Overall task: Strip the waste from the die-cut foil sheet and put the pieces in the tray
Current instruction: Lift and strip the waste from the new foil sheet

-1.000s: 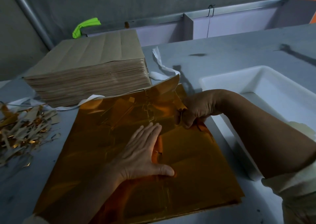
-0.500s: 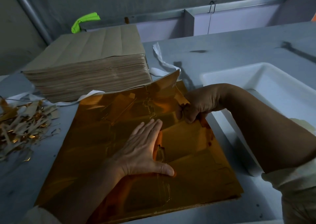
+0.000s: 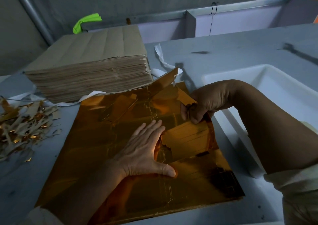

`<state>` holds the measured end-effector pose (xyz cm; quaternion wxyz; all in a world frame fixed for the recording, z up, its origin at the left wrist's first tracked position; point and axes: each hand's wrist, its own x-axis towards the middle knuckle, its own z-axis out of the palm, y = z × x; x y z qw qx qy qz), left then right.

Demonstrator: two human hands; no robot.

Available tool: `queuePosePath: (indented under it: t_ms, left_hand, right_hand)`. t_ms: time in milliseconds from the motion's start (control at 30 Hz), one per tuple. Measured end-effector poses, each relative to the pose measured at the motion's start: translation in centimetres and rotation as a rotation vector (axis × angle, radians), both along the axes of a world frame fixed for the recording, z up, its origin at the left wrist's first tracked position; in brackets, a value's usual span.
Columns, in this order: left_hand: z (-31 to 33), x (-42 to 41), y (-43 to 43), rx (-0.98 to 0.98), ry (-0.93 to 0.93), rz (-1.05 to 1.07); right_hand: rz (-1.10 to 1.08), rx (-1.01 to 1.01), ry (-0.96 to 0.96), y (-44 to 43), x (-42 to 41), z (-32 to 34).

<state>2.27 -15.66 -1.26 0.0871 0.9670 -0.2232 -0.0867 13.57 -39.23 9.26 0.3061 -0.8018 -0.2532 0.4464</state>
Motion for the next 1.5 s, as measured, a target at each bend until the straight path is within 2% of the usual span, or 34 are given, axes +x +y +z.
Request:
queuePosePath:
  t_ms: [1333,1500]
  left_hand:
    - [-0.3,0.1,0.3,0.019,-0.025,-0.013]
    - [-0.2,0.0,0.4,0.015,-0.031,-0.022]
  right_hand:
    - [-0.06,0.032,-0.056,-1.2,-0.1,1.3]
    - [-0.086,0.08,0.013,-1.6,0.2,1.2]
